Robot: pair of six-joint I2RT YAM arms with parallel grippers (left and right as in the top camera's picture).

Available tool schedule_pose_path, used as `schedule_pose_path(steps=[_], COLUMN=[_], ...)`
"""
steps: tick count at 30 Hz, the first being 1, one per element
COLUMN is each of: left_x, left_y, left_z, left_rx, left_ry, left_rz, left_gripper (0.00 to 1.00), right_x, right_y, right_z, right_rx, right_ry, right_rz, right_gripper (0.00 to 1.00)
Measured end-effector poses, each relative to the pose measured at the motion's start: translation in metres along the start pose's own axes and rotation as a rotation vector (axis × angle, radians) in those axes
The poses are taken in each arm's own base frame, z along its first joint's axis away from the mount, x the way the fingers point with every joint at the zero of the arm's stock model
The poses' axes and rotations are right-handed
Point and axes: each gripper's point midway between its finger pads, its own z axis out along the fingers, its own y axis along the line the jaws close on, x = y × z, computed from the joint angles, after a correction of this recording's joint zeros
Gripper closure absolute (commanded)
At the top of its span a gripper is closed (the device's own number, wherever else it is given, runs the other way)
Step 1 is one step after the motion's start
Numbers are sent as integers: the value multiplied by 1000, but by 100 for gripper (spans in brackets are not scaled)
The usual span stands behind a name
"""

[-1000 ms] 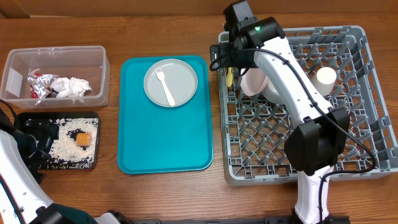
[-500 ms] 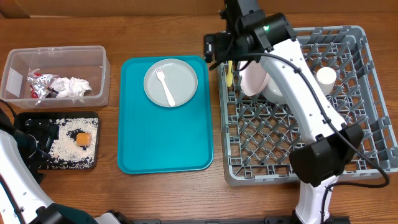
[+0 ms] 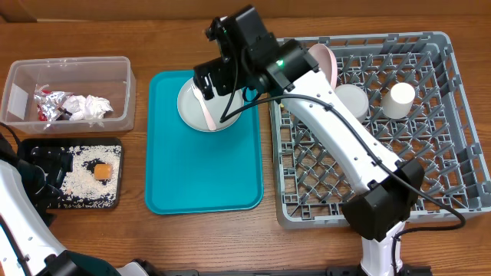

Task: Sort waste into correct bins and load items into the dishwasher rack
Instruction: 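Return the right gripper to the plate above the pink fork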

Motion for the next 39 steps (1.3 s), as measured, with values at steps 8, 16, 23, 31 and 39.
schedule_pose_path(steps=[8,16,23,31,39], left_x=[0,0,0,0,0], left_y=[0,0,0,0,0], left_z=[0,0,0,0,0], left_rx=[0,0,0,0,0], left_ry=[0,-1,0,0,0], left_rz=[0,0,0,0,0], left_gripper=[0,0,0,0,0], right_x=[12,29,31,57,79], right_y=[-10,-20,-14,-5,-16], right_z=[41,76,93,134,159], right_rx=[4,13,0,-6,12], right_ry=[22,70,57,118,175], right_rz=[-1,5,-12,-31,-21], right_gripper=[0,0,1,2,5])
